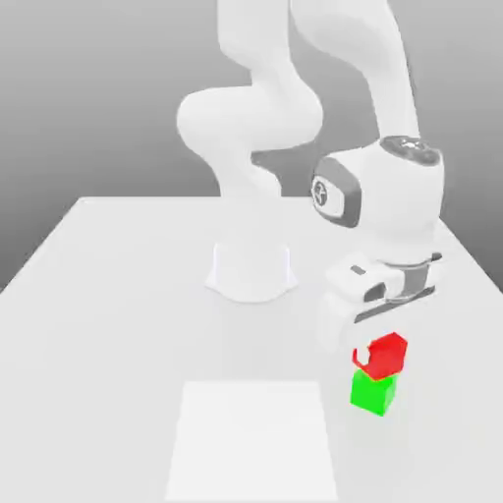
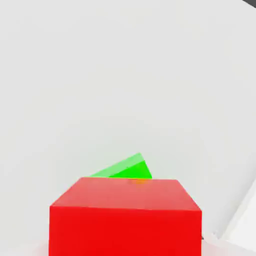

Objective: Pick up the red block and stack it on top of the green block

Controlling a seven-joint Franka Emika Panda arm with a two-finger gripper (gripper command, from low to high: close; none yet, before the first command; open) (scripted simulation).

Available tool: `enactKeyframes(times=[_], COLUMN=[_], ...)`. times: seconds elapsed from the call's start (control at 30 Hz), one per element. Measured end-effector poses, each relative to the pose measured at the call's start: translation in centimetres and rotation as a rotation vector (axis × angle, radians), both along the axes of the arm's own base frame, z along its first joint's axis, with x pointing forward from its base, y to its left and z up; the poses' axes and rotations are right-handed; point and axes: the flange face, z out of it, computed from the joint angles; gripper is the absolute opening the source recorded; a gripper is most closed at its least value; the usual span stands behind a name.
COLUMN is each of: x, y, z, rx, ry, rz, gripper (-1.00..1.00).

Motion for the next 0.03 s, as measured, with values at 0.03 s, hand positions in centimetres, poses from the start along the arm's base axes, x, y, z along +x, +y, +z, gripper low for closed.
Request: enactKeyframes(times=[0.03], x=[0.0], y=[0.0], z=[0.0], rx=[0.0], ry=[0.0], rz=[0.0], gripper=[1.0])
